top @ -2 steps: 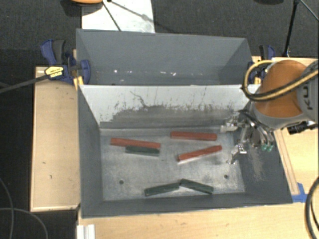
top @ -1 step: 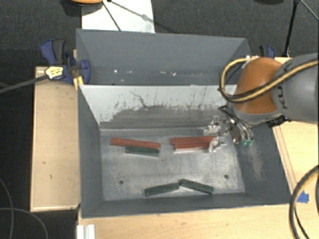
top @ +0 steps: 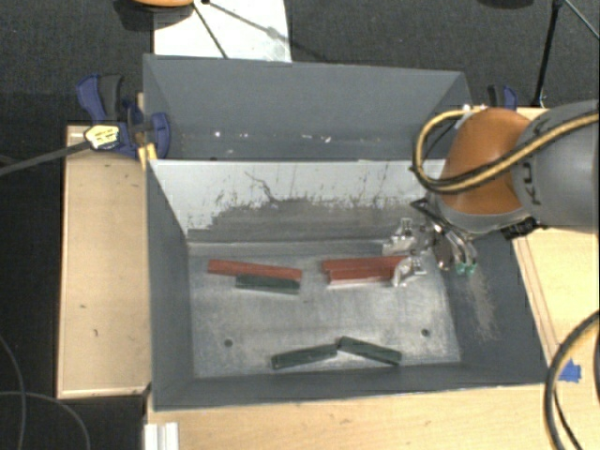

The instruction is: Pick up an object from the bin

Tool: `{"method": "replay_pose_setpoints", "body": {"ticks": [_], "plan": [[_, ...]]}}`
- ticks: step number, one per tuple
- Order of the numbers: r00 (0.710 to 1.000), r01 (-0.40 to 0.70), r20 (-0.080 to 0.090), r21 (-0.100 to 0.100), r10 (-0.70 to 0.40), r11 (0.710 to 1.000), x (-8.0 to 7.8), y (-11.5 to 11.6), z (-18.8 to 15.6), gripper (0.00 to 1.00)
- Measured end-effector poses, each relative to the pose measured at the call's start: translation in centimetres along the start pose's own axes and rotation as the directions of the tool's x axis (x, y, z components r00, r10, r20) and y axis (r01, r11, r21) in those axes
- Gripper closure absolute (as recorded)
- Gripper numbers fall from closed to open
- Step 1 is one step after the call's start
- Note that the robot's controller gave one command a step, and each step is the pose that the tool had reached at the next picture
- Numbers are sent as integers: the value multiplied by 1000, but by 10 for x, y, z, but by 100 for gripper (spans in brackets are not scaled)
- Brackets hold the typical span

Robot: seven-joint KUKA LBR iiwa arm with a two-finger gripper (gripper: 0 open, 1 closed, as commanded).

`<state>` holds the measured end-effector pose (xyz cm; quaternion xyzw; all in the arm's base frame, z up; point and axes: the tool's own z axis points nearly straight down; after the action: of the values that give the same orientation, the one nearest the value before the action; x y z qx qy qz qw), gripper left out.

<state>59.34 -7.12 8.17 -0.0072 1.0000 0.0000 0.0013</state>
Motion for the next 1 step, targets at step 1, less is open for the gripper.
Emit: {"method": "replay_pose_setpoints", "body": {"ticks": [1], "plan": [[1000, -23, -1, 0, 23, 1000, 12, -6, -97, 100]]}}
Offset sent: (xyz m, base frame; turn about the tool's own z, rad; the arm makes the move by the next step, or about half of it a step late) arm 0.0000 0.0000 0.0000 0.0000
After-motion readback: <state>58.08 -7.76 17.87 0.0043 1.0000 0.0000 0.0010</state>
